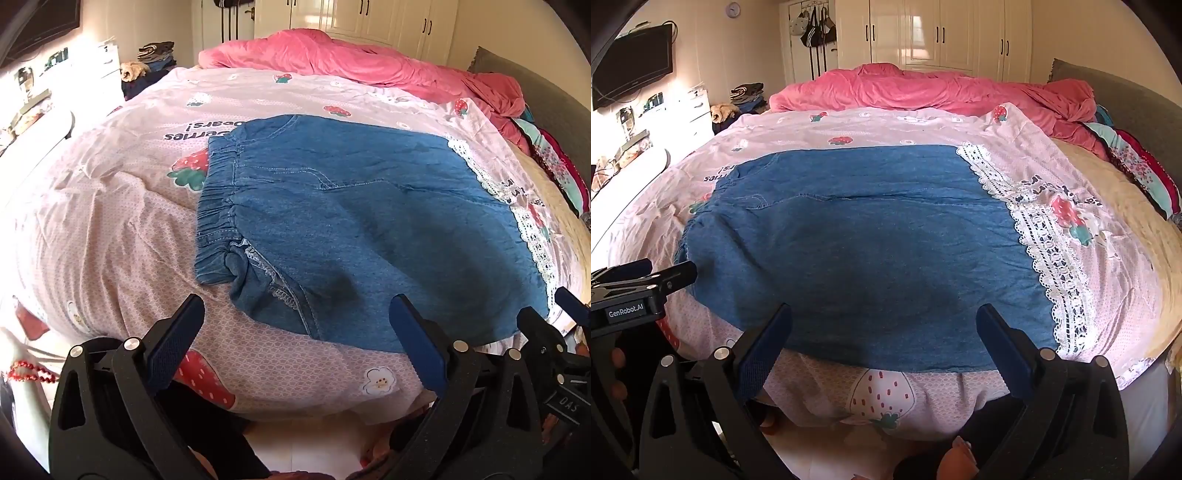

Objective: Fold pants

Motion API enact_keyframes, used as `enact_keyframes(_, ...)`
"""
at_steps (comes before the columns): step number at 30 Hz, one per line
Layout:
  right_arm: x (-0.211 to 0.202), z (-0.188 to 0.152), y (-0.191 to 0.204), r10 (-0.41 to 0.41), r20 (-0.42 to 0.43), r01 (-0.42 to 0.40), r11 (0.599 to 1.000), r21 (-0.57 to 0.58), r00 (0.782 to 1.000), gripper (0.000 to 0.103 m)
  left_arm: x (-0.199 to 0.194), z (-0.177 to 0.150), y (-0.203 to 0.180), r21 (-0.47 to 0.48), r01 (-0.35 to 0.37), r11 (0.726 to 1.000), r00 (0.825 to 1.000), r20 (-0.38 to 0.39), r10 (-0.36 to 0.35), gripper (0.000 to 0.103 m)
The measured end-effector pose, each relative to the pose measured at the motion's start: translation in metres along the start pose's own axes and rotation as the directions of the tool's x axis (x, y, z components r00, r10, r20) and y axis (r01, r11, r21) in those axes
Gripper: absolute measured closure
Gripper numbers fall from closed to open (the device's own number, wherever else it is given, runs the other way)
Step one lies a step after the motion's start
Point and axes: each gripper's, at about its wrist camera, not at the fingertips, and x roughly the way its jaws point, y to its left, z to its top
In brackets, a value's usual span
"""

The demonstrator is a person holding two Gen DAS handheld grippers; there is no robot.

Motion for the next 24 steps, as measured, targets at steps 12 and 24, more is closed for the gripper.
enact_keyframes(12, -0.0014, -0.0007, 0.0005, -0.008, 0.004, 0.008, 1.000, -0.003, 1.000, 0.004, -0.0015, -0.0004, 0.0007, -0.002, 0.008, 1.000, 1.000, 0.008, -0.008, 0.009)
enact_keyframes(24, -0.0015, -0.0007, 0.0006, -0.008, 0.001, 0.008, 1.000, -0.004, 1.000, 0.004, -0.0034, -0.0002, -0.0027, 0.003, 0.010, 1.000, 1.000, 0.009, -0.010, 0.009)
